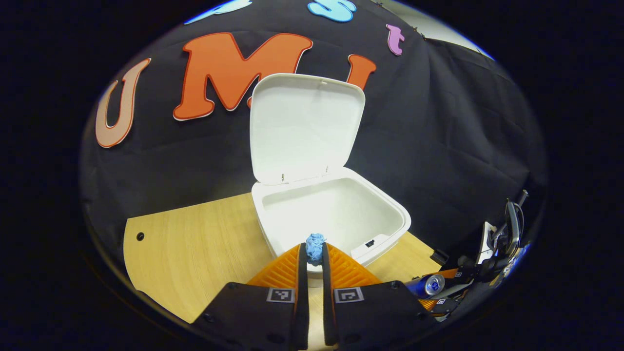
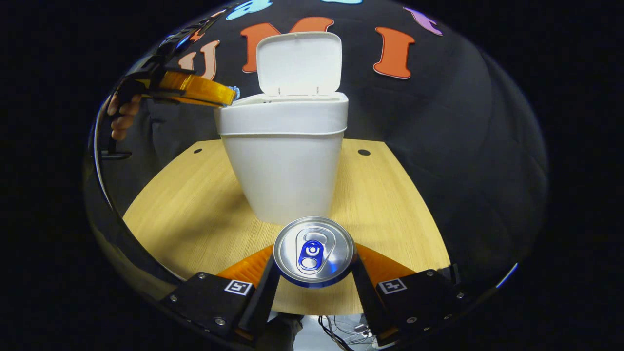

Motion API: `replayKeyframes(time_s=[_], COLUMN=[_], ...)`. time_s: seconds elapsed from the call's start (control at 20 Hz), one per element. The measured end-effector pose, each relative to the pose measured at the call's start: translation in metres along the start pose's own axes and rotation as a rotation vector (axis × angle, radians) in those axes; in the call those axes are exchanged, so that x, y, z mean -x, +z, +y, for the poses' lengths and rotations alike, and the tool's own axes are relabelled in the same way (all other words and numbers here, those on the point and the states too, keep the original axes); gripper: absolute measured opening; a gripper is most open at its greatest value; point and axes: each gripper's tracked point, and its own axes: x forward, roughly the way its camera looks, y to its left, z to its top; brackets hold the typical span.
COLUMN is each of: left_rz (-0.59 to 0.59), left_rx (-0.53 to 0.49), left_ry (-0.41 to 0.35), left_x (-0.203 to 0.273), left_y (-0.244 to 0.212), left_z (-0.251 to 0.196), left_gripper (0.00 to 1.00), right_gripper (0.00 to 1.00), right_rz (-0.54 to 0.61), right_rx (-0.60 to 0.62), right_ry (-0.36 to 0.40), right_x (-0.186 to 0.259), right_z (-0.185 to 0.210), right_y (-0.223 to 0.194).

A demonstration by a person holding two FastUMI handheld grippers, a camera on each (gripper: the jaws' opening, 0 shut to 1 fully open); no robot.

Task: Press the lid of the desktop garbage bin to open it, pick up the crumpled paper on the desktop and throw it into the bin, then pick up the pop can on the desktop and drop it into the bin, and finally close the garbage bin lid.

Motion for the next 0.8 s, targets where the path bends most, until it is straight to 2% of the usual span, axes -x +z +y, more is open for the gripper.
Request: replayKeyframes(time_s=[0.1, 0.15, 0.2, 0.3, 0.35, 0.5, 0.7, 0.75, 0.8], left_rz=[0.000, -0.004, -0.008, -0.014, -0.022, -0.038, -0.050, -0.059, -0.057], left_rx=[-0.015, -0.025, -0.034, -0.047, -0.049, -0.051, -0.037, -0.018, -0.012], left_ry=[-0.013, -0.020, -0.027, -0.027, -0.025, -0.028, 0.006, -0.005, -0.003], left_x=[0.003, 0.003, 0.005, 0.006, 0.005, 0.008, 0.009, 0.010, 0.012], left_y=[0.001, 0.000, 0.001, 0.001, 0.001, 0.004, 0.002, 0.001, -0.003], left_z=[-0.003, -0.004, -0.004, -0.002, -0.002, -0.002, 0.011, 0.010, 0.013], left_gripper=[0.18, 0.20, 0.21, 0.27, 0.23, 0.35, 0.65, 0.71, 0.68], right_gripper=[0.79, 0.75, 0.79, 0.79, 0.79, 0.79, 0.79, 0.74, 0.74], right_rz=[-0.022, -0.035, -0.058, -0.094, -0.113, -0.150, -0.206, -0.221, -0.232], right_rx=[0.001, 0.008, 0.016, 0.029, 0.036, 0.049, 0.046, 0.050, 0.054], right_ry=[-0.004, -0.005, -0.010, -0.015, -0.020, -0.037, -0.031, -0.027, -0.024], right_x=[0.004, 0.007, 0.011, 0.016, 0.020, 0.028, 0.042, 0.041, 0.042], right_z=[-0.001, -0.002, -0.005, -0.008, -0.008, -0.009, -0.014, -0.015, -0.015], right_y=[0.014, 0.024, 0.036, 0.057, 0.066, 0.095, 0.132, 0.141, 0.151])
